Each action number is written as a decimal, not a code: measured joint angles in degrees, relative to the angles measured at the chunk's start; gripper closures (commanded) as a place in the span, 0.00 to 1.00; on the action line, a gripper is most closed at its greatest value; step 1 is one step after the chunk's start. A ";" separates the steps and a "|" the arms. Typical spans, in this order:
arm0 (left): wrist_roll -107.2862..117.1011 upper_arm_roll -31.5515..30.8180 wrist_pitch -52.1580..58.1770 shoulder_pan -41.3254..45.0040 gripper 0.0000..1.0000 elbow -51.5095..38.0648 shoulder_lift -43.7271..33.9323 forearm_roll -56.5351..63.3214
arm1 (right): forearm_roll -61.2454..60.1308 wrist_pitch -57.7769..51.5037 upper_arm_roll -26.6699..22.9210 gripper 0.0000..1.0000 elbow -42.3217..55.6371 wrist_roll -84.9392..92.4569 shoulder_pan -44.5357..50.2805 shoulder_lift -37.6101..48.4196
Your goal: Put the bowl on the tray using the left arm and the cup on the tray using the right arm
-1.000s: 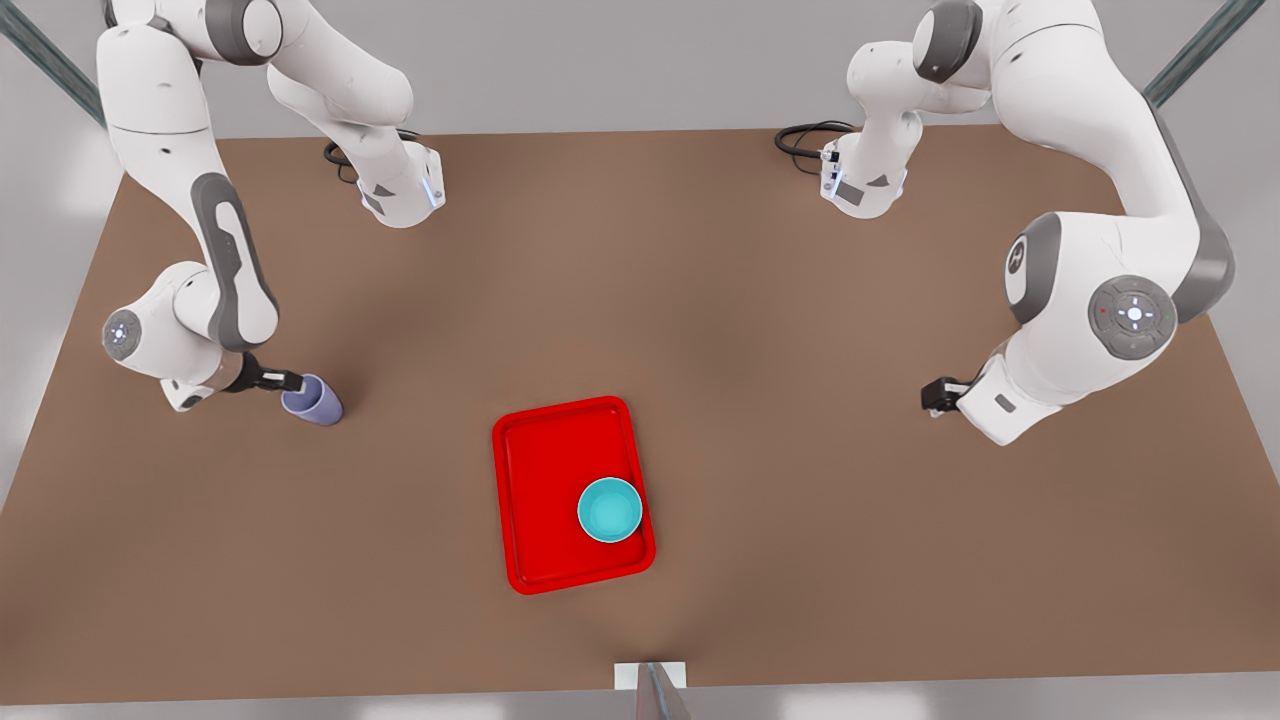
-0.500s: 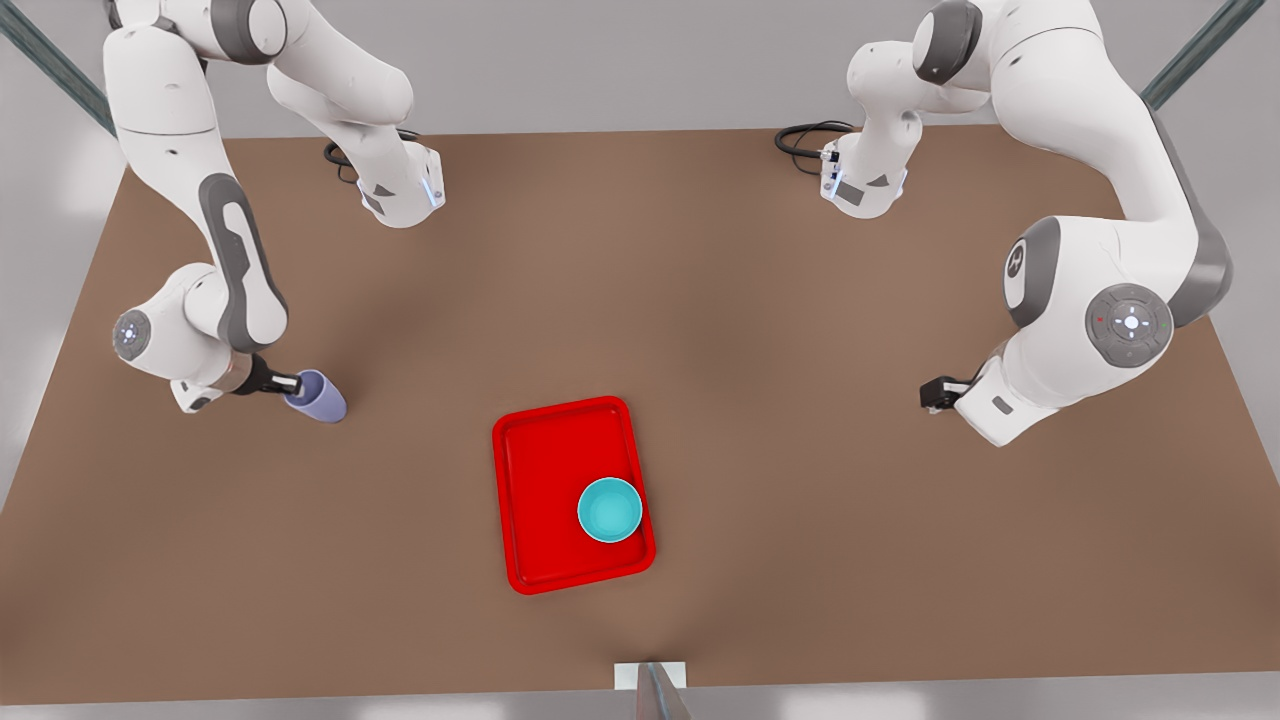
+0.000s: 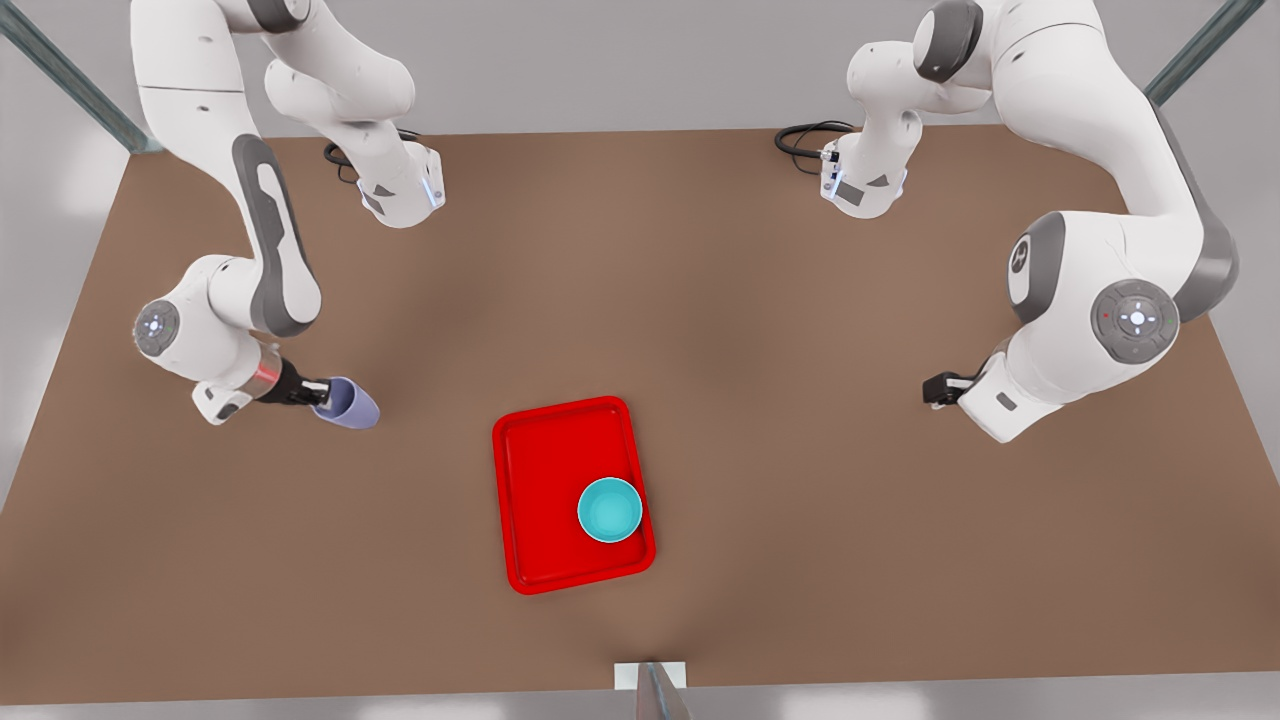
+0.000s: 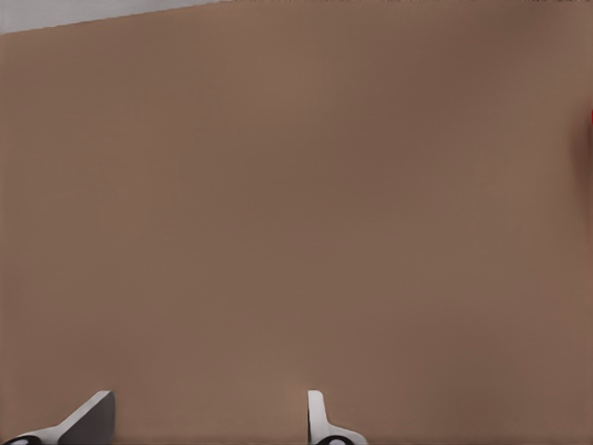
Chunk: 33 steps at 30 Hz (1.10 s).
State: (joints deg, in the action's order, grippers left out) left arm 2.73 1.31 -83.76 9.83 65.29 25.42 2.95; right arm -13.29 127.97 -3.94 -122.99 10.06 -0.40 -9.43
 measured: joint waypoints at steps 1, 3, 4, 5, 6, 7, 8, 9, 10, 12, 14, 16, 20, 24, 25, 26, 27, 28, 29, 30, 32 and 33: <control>0.00 0.09 0.00 0.01 0.00 0.01 -0.01 -0.01 | 0.09 -1.35 -0.01 0.79 1.37 -1.28 1.13 0.04; 0.00 0.09 0.00 0.02 0.00 0.01 0.08 -0.06 | 0.25 -1.48 0.06 0.79 2.82 -3.69 2.97 0.02; 0.00 0.09 0.00 0.02 0.00 0.01 0.08 -0.08 | 0.36 -1.48 0.00 0.79 2.92 -5.07 4.69 -0.13; 0.00 0.17 0.00 0.01 0.00 0.01 0.08 -0.10 | 0.56 -1.40 -0.01 0.79 3.94 -7.34 6.25 -0.51; 0.00 0.18 0.00 -0.01 0.00 0.01 0.08 -0.11 | 0.62 -1.51 0.07 0.79 5.70 -9.74 7.48 -1.15; 0.00 0.18 0.00 -0.08 0.00 0.01 0.14 -0.10 | 0.62 -1.49 0.08 0.79 6.48 -11.77 8.86 -1.52; 0.00 0.27 0.00 -0.08 0.00 0.01 0.09 -0.09 | 0.63 -1.46 0.08 0.79 7.31 -13.72 10.34 -2.34; 0.00 0.27 0.00 -0.16 0.00 0.01 0.16 -0.08 | 0.63 -1.45 0.08 0.79 8.18 -15.30 11.12 -3.13; -0.08 0.27 0.00 -0.25 0.00 0.01 0.17 -0.07 | 0.63 -1.44 0.08 0.79 9.39 -16.96 12.23 -4.10; 0.04 0.27 0.00 -0.33 0.00 0.01 0.25 -0.07 | 0.62 -1.27 0.08 0.79 10.63 -19.26 13.58 -5.36; 0.00 0.27 0.00 -0.34 0.00 0.01 0.25 -0.06 | 0.63 -0.88 0.08 0.79 11.39 -22.43 15.85 -6.28; 0.08 0.27 0.00 -0.42 0.00 0.01 0.25 -0.06 | 0.63 -0.82 0.08 0.79 12.59 -24.15 17.13 -7.49; 0.08 0.27 0.00 -0.52 0.00 0.01 0.25 -0.06 | 0.48 -0.70 -0.01 0.79 16.66 -29.18 21.89 -11.69; 0.08 0.27 0.00 -0.51 0.00 0.01 0.34 -0.05 | 0.53 -0.86 -0.09 0.79 20.84 -34.71 26.17 -15.24; 0.04 0.27 0.00 -0.60 0.00 0.01 0.34 -0.05 | 0.58 -0.60 -0.09 0.79 21.87 -37.13 27.64 -16.63; 0.08 0.27 0.00 -0.55 0.00 0.01 0.39 -0.05 | 0.58 -0.58 -0.16 0.79 23.01 -38.17 28.37 -18.02; 0.08 0.27 0.00 -0.52 0.00 0.01 0.42 -0.05 | 0.59 -0.45 -0.18 0.79 23.39 -38.87 28.44 -18.45; 0.08 0.27 0.00 -0.53 0.00 0.01 0.43 -0.05 | 0.59 -0.24 -0.16 0.79 23.41 -38.99 28.45 -18.81; 0.16 0.27 0.00 -0.52 0.00 0.01 0.43 -0.05 | 0.59 -0.09 -0.16 0.79 23.41 -39.00 28.72 -19.44; 0.17 0.27 0.00 -0.51 0.00 0.01 0.43 -0.05 | 0.54 0.55 -0.18 0.79 23.70 -39.07 29.38 -20.28; 0.17 0.27 0.00 -0.51 0.00 0.01 0.43 -0.05 | 0.42 1.28 -0.55 0.79 25.07 -40.21 30.25 -21.89; 0.17 0.27 0.00 -0.55 0.00 0.01 0.43 -0.05 | 0.08 1.14 -1.82 0.79 26.29 -41.25 31.11 -22.74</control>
State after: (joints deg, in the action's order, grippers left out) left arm 2.90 1.58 -83.76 9.28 65.30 25.85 2.89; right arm -13.21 129.11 -5.76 -96.70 -31.19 30.70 -32.17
